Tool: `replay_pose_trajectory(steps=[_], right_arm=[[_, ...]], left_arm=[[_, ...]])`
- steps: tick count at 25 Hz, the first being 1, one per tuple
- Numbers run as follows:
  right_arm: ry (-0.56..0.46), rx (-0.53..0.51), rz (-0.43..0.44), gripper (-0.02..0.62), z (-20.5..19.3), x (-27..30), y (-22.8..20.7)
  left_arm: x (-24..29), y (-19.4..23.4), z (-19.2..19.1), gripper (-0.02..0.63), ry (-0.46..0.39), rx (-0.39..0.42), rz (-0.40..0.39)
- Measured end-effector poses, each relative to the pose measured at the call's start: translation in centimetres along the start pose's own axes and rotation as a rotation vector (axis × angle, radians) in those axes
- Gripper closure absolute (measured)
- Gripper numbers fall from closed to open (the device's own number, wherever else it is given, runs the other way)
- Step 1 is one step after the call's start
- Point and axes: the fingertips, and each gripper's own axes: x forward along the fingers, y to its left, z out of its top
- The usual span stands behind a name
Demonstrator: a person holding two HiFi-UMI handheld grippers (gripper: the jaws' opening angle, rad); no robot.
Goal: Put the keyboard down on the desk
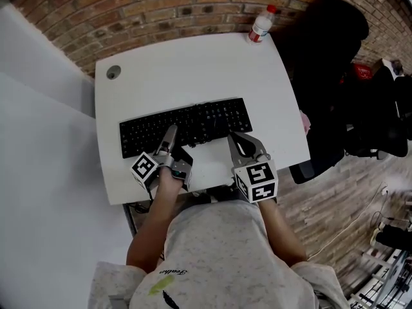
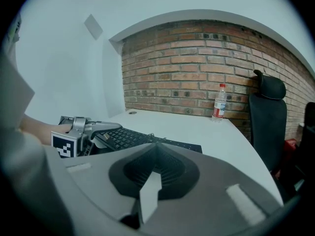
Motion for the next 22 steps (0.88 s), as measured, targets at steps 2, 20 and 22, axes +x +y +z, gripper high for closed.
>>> replay_pose_trajectory(steps=[2, 20, 22], right_arm=[[-0.003, 0.002, 0.008, 0.584, -0.1, 0.0, 0.1], [-0.049, 0.006, 0.063, 0.584, -1.1, -2.5, -0.6], [-0.052, 0.002, 0.07, 0.584, -1.2, -2.8, -0.6]], left_arm=[[0.0, 0.5, 0.2, 0.319, -0.006, 0.03, 0.03], [-0.3, 2.2, 0.0, 0.235, -0.048, 0.021, 0.244], [-0.8, 2.4, -0.1, 0.234, -0.056, 0.022, 0.249]])
